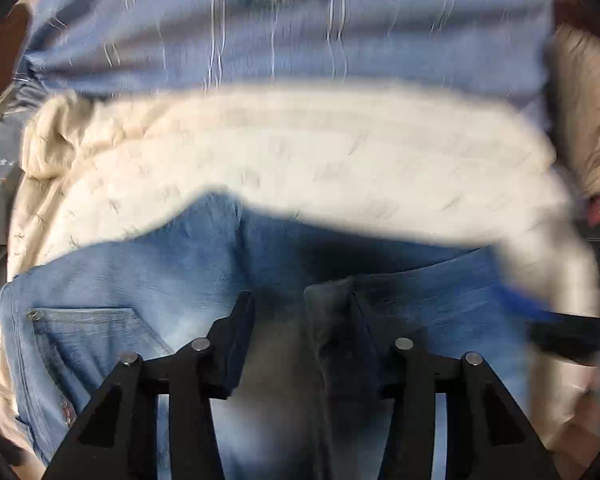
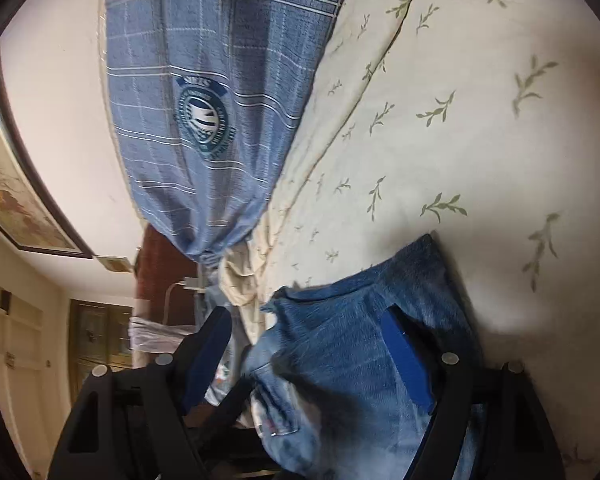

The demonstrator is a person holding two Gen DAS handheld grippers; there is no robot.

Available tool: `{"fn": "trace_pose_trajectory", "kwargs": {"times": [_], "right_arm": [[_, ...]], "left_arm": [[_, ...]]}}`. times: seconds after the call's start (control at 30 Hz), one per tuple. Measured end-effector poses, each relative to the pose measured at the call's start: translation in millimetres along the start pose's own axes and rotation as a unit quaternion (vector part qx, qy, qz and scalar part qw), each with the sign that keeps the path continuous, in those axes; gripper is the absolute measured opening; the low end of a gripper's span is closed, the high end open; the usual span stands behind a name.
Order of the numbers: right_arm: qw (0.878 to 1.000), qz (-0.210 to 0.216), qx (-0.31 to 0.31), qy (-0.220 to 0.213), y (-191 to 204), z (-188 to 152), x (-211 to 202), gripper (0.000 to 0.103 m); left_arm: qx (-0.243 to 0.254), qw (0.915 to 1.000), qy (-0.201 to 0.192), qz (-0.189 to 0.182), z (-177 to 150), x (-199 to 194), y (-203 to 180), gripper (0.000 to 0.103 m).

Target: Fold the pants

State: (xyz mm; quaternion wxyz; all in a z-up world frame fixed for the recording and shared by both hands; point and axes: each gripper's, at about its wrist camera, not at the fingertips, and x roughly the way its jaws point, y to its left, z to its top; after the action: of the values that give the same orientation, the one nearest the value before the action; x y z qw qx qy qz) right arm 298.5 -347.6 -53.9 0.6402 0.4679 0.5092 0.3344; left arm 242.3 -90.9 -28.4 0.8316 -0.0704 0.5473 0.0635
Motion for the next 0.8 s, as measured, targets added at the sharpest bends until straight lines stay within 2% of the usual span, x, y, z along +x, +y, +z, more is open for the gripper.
{"fn": "trace_pose_trajectory", "kwargs": {"times": [0.1,0.13,0.23,0.3,0.37,0.43,0.47,0.5,0.53,0.57,0.67,0.73,0.77,0.8], "right_arm": [[1.0,0.02,-0.023,-0.007,9,-15,-34,0.08],[0.999,0.012,-0.037,-0.001,12,-20,-44,0.08],[0.994,-0.08,-0.067,0.029,10,-41,-67,0.082],[0.989,-0.114,-0.074,0.058,4,-58,-71,0.082],[0.986,-0.123,-0.072,0.086,-1,-69,-65,0.082],[0.979,-0.158,-0.077,0.104,-8,-76,-53,0.081],[0.979,-0.161,-0.065,0.11,-15,-77,-48,0.079],[0.98,-0.158,-0.06,0.106,-16,-78,-46,0.068],[0.977,-0.169,-0.071,0.107,-12,-82,-45,0.052],[0.973,-0.185,-0.092,0.104,-3,-87,-44,0.022],[0.96,-0.234,-0.139,0.073,15,-97,-47,0.018],[0.952,-0.27,-0.12,0.076,-3,-97,-41,0.018],[0.955,-0.263,-0.117,0.072,-4,-97,-44,0.018],[0.955,-0.257,-0.125,0.074,4,-97,-48,0.022]], "left_arm": [[0.019,0.9993,-0.015,0.027,-3,1,-8,0.055],[0.02,0.9993,-0.018,0.028,-4,1,-8,0.055],[0.001,0.9998,-0.016,0.014,-5,1,-1,0.057],[-0.002,0.9998,-0.017,0.013,-4,2,-4,0.059],[-0.006,0.9997,-0.019,0.011,-3,3,-5,0.062],[-0.014,0.9997,-0.019,0.002,-3,5,-1,0.062],[-0.016,0.9997,-0.018,-0.002,-3,6,0,0.063],[-0.016,0.9997,-0.019,-0.003,-3,6,0,0.063],[-0.014,0.9997,-0.019,-0.003,-3,6,0,0.063],[-0.014,0.9997,-0.02,-0.004,-4,6,0,0.063],[-0.016,0.9996,-0.024,-0.007,-5,7,2,0.065],[-0.01,0.9996,-0.026,-0.005,-6,7,1,0.066],[-0.008,0.9996,-0.026,-0.006,-6,7,1,0.066],[-0.009,0.9996,-0.025,-0.008,-6,8,2,0.066]]}}
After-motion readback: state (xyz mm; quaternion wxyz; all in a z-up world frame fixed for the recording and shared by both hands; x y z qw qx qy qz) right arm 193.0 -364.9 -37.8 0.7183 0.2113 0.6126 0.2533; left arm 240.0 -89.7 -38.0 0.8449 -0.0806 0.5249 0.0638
